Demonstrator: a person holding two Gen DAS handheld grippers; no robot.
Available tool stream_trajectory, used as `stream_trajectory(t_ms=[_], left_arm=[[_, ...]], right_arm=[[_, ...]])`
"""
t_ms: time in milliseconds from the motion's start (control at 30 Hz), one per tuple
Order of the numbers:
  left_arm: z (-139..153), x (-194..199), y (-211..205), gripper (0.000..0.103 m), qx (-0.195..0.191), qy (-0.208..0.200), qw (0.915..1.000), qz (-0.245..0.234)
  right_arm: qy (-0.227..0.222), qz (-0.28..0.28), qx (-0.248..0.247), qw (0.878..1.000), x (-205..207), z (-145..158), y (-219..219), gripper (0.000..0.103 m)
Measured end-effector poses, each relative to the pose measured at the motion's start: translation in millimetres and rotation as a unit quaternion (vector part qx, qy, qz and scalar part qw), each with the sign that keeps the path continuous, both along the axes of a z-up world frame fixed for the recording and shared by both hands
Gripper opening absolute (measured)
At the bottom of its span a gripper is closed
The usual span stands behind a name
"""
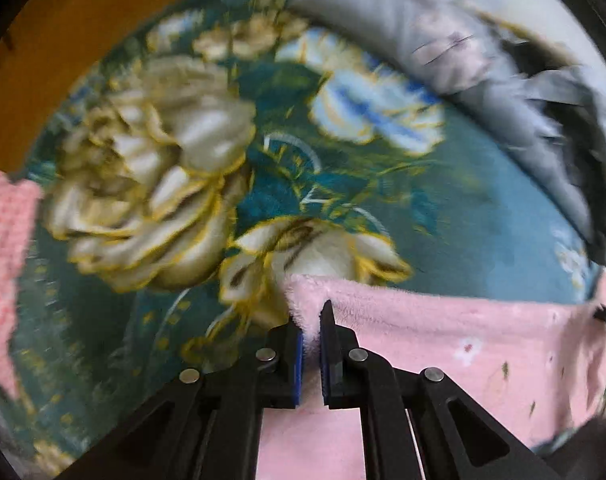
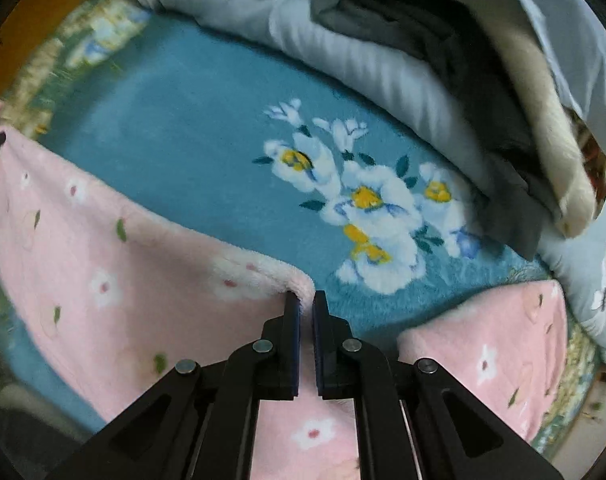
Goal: Fold clothes
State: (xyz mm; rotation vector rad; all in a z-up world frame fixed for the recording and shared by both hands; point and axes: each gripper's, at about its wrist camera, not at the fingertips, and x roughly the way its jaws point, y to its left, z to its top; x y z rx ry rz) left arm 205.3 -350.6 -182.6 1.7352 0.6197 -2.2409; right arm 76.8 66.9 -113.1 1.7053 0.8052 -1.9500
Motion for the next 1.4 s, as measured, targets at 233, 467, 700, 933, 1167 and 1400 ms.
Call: stream_trajectory(t_ms=[233,467,700,933,1167,1400], left_arm=[[0.2,-2.7,-1.8,0.015,0.044,0.017,0.9985,0.027],[41.9,82.4,-19.6,0.054,0.051,0.064,0.9881,0.131],[7.6,157.2,-8.2,0.054,0.139,0.06,0.9612,0.23],[-11.1,144.0,21.1,0.052,0.146,0.059,0.9566,0.245],[-16.9,137.7,38.7,0.045,0.108,0.056,0.9564,0.265],[-18.7,153.8,32.4,0.029,0.126,0.065,0.9387,0.314]], right_arm=[[-0.003,-0.015,0.023,1.0,1.4,-10.9,-6.7,0.01],[0.032,-0.06,-0.068,0.995,-8.5,55.7,34.2,0.037],[0.119,-0.245,-0.211,0.939,34.8,155.7,218.7,0.041],[0.107,-0.543,-0.275,0.786,200.9,83.4,430.0,0.053],[0.074,-0.646,-0.34,0.679,252.1,-15.0,468.4,0.053],[0.058,-0.688,-0.397,0.605,227.1,-43.9,473.4,0.036]])
